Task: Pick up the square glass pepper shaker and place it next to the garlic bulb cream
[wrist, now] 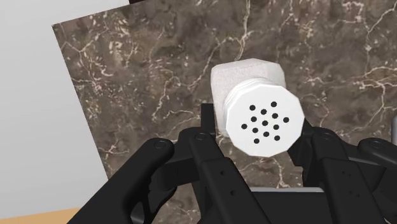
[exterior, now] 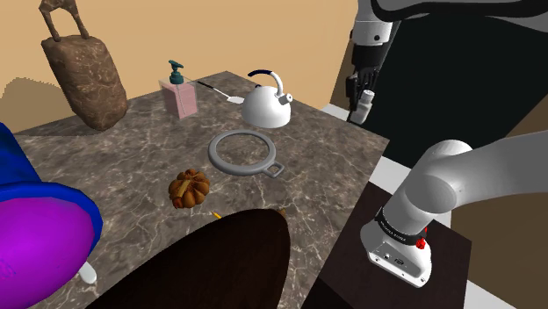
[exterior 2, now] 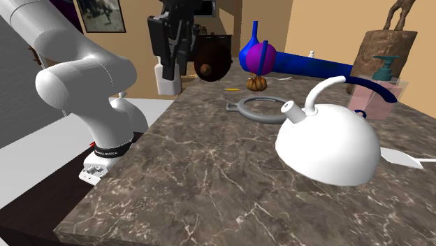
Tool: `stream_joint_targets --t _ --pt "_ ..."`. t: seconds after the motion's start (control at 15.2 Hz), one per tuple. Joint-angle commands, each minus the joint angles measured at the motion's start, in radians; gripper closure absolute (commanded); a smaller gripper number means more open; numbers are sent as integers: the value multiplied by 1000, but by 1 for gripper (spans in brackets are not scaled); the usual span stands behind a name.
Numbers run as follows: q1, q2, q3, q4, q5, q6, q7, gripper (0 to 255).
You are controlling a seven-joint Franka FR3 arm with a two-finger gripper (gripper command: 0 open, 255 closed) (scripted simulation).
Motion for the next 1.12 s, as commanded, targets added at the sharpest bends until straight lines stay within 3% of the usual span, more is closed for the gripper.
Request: stream_joint_targets --t 0.0,0.33,1.06 --pt "1 6 2 32 2 -26 0 255" --pt "2 17 5 96 4 -79 -3 255" --pt "89 121 233 175 193 -52 262 255"
